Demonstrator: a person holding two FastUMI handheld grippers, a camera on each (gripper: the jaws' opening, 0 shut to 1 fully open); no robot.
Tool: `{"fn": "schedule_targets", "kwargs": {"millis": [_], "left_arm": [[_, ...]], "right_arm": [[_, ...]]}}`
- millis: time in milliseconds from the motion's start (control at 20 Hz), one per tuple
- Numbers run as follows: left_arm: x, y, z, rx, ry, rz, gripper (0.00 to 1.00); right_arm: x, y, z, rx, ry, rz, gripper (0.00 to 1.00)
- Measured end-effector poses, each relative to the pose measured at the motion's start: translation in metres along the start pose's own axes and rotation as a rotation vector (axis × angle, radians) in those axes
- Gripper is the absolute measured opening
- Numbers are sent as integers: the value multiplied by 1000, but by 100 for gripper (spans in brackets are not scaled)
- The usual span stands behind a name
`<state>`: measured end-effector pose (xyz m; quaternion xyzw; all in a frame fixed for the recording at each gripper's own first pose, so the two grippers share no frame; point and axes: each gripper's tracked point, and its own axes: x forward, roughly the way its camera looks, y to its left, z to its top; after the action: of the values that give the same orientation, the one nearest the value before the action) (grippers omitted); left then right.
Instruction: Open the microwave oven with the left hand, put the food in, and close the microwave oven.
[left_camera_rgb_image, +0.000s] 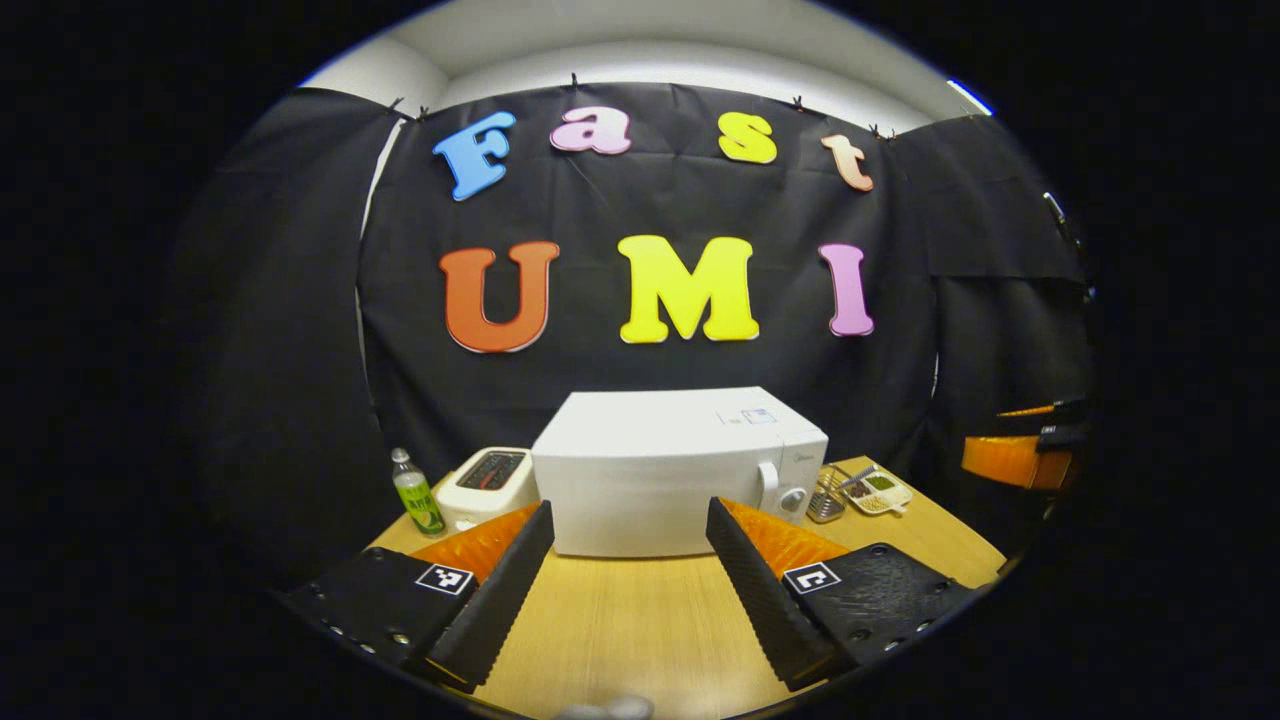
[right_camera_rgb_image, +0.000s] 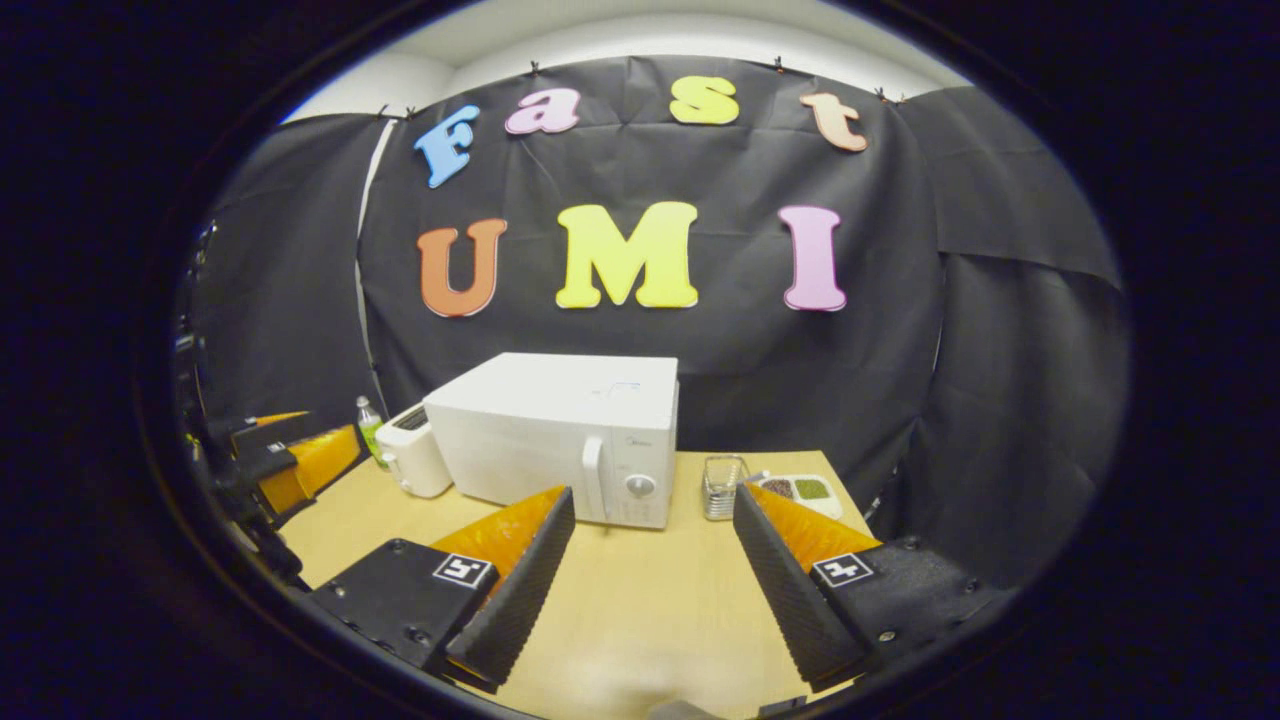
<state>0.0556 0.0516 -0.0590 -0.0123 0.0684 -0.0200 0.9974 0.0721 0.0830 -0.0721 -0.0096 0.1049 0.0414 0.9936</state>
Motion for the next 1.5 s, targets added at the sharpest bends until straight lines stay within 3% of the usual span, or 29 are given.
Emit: {"fn": "schedule_targets", "kwargs": {"millis": [100, 150, 400, 800, 850, 900, 1500], "left_arm": [[-10, 3, 17, -37, -13, -12, 96], [-15, 4, 21, -45, -15, -19, 93], [-26, 17, 31, -28, -22, -36, 93], [-26, 37, 36, -32, -35, -35, 94], [-24, 38, 37, -31, -38, -42, 94], [-24, 38, 36, -30, -33, -42, 93], [-24, 23, 41, -32, -42, -98, 93]], "right_arm": [[-8, 11, 12, -18, -52, -14, 100], [-10, 16, 20, -19, -75, -14, 93], [-18, 33, 43, -20, -132, -13, 100], [-22, 38, 43, 11, -125, -38, 100], [-22, 37, 43, 14, -125, -45, 93], [-23, 35, 43, 16, -122, -52, 100], [-34, 18, 37, 35, -113, -101, 100]]}}
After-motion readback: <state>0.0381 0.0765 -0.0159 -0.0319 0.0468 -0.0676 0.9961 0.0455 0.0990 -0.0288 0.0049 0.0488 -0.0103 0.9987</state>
